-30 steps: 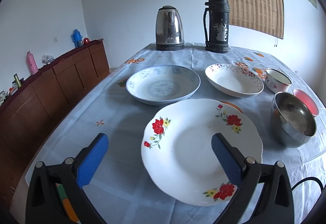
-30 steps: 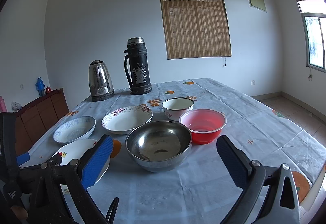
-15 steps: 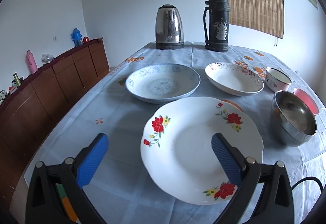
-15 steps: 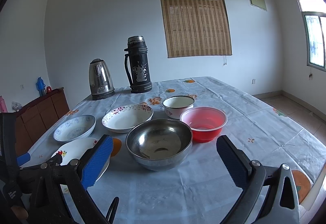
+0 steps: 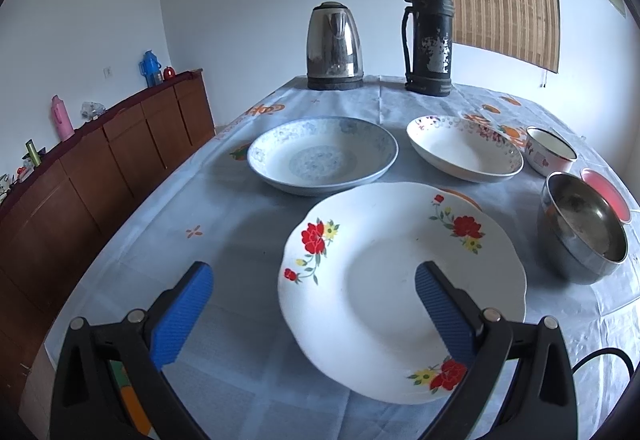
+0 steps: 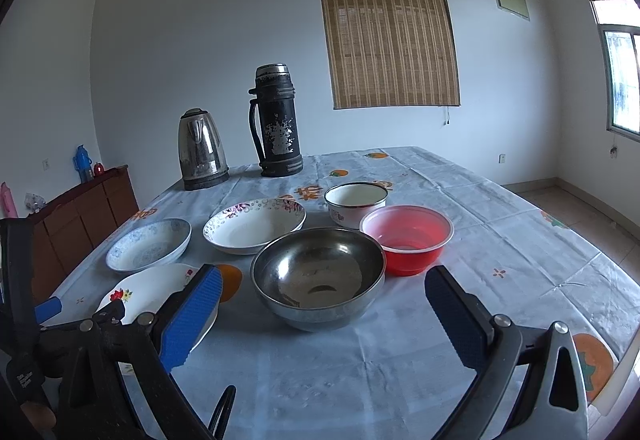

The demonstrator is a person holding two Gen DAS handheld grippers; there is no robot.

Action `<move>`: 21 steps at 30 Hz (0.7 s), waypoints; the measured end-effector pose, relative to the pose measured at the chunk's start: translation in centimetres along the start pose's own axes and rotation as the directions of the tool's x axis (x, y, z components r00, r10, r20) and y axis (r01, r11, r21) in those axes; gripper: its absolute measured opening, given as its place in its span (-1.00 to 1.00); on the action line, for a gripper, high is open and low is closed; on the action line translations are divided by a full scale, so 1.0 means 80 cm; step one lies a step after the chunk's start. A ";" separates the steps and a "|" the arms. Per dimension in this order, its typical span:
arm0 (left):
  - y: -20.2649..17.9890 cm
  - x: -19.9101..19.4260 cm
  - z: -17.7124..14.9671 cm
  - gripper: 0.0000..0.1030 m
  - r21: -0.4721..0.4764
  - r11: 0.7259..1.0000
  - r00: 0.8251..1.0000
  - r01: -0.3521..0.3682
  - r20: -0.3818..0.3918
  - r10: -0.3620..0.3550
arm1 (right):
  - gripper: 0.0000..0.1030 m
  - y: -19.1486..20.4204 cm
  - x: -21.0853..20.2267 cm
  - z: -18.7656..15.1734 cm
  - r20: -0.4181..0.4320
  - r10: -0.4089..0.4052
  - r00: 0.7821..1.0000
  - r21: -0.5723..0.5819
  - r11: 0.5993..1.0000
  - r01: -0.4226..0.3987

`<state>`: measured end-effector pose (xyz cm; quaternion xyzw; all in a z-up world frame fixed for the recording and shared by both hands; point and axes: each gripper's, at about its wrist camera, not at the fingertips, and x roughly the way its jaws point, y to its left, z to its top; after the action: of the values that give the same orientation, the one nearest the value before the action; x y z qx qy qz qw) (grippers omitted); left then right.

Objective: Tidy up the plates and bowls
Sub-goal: 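Move the left gripper to the red-flower plate rim and close on it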

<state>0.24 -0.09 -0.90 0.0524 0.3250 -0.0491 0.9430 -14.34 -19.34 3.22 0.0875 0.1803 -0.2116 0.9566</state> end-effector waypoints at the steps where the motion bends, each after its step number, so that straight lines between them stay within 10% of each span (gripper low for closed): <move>1: 0.000 0.001 -0.001 0.99 0.001 1.000 1.000 -0.002 -0.004 0.002 | 0.99 0.000 0.002 -0.001 -0.009 0.006 1.000 0.002 1.000 -0.006; 12: 0.037 0.032 0.003 0.95 -0.046 0.998 0.994 0.052 -0.093 -0.056 | 0.80 0.037 0.021 -0.009 -0.100 0.149 0.984 -0.083 0.984 -0.157; 15: 0.045 0.042 0.004 0.75 -0.074 0.994 0.988 0.083 -0.125 -0.092 | 0.32 0.051 0.043 -0.018 -0.210 0.219 0.953 -0.073 0.968 -0.239; 21: 0.056 0.062 0.004 0.55 -0.133 0.981 0.972 0.143 -0.170 -0.165 | 0.23 0.064 0.085 -0.040 -0.364 0.313 0.877 0.024 0.945 -0.327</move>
<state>4.88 3.99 -3.40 -0.0253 0.4145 -0.0976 0.9044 -7.32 -16.49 -1.83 0.1354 0.3411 -0.0271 0.9298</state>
